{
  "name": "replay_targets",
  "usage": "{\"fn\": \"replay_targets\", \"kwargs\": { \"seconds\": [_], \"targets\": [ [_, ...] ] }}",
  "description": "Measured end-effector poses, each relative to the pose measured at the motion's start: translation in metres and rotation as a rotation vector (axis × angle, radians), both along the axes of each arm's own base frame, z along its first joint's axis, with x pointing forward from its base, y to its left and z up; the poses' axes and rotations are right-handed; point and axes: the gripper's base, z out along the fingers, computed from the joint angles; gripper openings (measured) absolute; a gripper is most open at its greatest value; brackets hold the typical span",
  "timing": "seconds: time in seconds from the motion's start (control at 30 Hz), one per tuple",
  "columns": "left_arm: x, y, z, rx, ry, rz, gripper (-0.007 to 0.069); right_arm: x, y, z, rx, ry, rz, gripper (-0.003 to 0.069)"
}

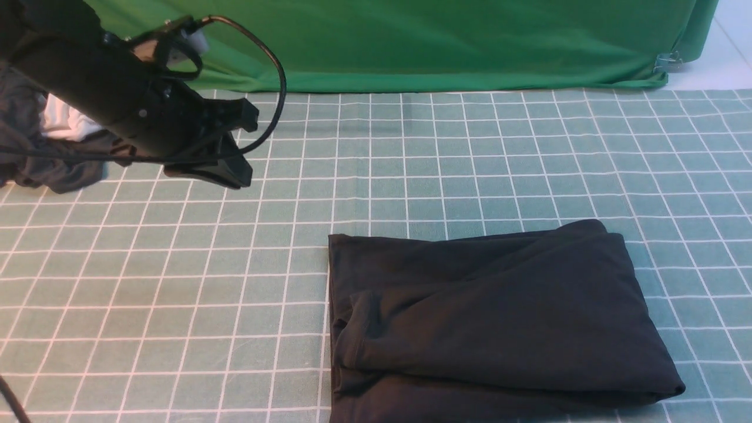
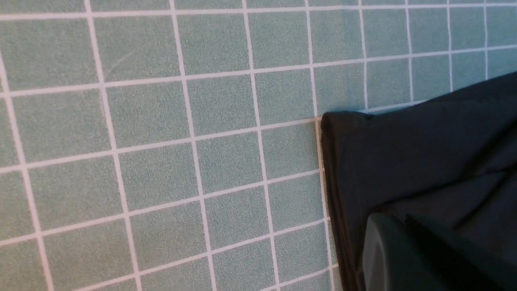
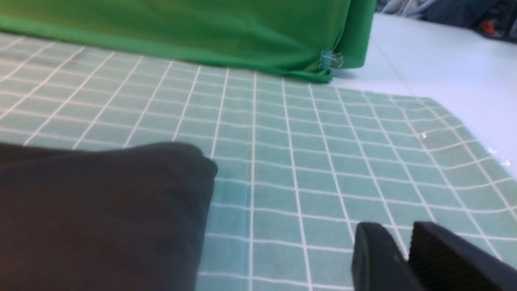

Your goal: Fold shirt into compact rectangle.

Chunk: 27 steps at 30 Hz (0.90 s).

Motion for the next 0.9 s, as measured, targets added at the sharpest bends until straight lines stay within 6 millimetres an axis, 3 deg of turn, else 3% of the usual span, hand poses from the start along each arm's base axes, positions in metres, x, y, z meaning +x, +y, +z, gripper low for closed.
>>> {"fn": "replay_targets", "kwargs": {
  "seconds": [0.17, 0.2, 0.23, 0.27, 0.3, 0.33, 0.37, 0.4, 0.47, 0.53, 0.63, 0.67, 0.73, 0.77, 0.83, 0.9],
  "targets": [
    [-0.023, -0.001, 0.029, -0.008, -0.029, -0.027, 0.0012, 0.0, 0.0, 0.0, 0.0, 0.0, -0.003, 0.0147],
    [-0.04, -0.001, 0.049, -0.013, -0.062, -0.042, 0.0012, 0.0, 0.0, 0.0, 0.0, 0.0, -0.005, 0.015],
    [-0.042, -0.001, 0.052, -0.013, -0.064, -0.045, 0.0012, 0.0, 0.0, 0.0, 0.0, 0.0, -0.005, 0.015],
    [-0.063, 0.0, 0.076, -0.009, -0.137, -0.053, 0.0012, 0.0, 0.0, 0.0, 0.001, 0.0, -0.006, 0.0155],
    [-0.064, 0.0, 0.076, -0.007, -0.138, -0.053, 0.0012, 0.0, 0.0, 0.0, 0.001, 0.0, -0.006, 0.0156],
    [-0.09, 0.002, 0.104, 0.024, -0.257, -0.068, 0.0012, 0.0, 0.0, 0.0, 0.001, 0.0, -0.006, 0.0161],
    [-0.09, 0.003, 0.104, 0.028, -0.261, -0.071, 0.0012, 0.0, 0.0, 0.0, 0.001, -0.001, -0.006, 0.0162],
    [-0.115, 0.005, 0.127, 0.065, -0.382, -0.081, 0.0012, 0.0, 0.0, 0.0, 0.001, -0.001, -0.006, 0.0164],
    [-0.132, 0.006, 0.139, 0.076, -0.452, -0.08, 0.0012, 0.0, 0.0, 0.0, 0.001, -0.001, -0.006, 0.0166],
    [-0.164, 0.008, 0.152, 0.079, -0.584, -0.068, 0.0012, 0.0, 0.0, 0.0, 0.001, -0.003, -0.006, 0.0171],
    [-0.21, 0.006, 0.142, 0.005, -0.791, -0.028, 0.0012, 0.0, 0.0, 0.0, 0.001, -0.003, -0.006, 0.0182],
    [-0.209, 0.006, 0.143, -0.002, -0.807, -0.025, 0.0012, 0.0, 0.0, 0.0, 0.001, -0.003, -0.006, 0.0183],
    [-0.236, 0.005, 0.117, -0.096, -0.954, 0.025, 0.0012, 0.0, 0.0, 0.0, 0.001, -0.003, -0.006, 0.0193],
    [-0.238, 0.005, 0.114, -0.102, -0.963, 0.029, 0.0012, 0.0, 0.0, 0.0, 0.001, -0.003, -0.006, 0.0194],
    [-0.255, 0.007, 0.079, -0.154, -1.047, 0.083, 0.0012, 0.0, 0.0, 0.0, 0.001, -0.003, -0.006, 0.0202],
    [-0.267, 0.009, 0.061, -0.123, -1.115, 0.084, 0.0012, 0.0, 0.0, 0.0, 0.001, -0.003, -0.006, 0.0205]
  ]
}}
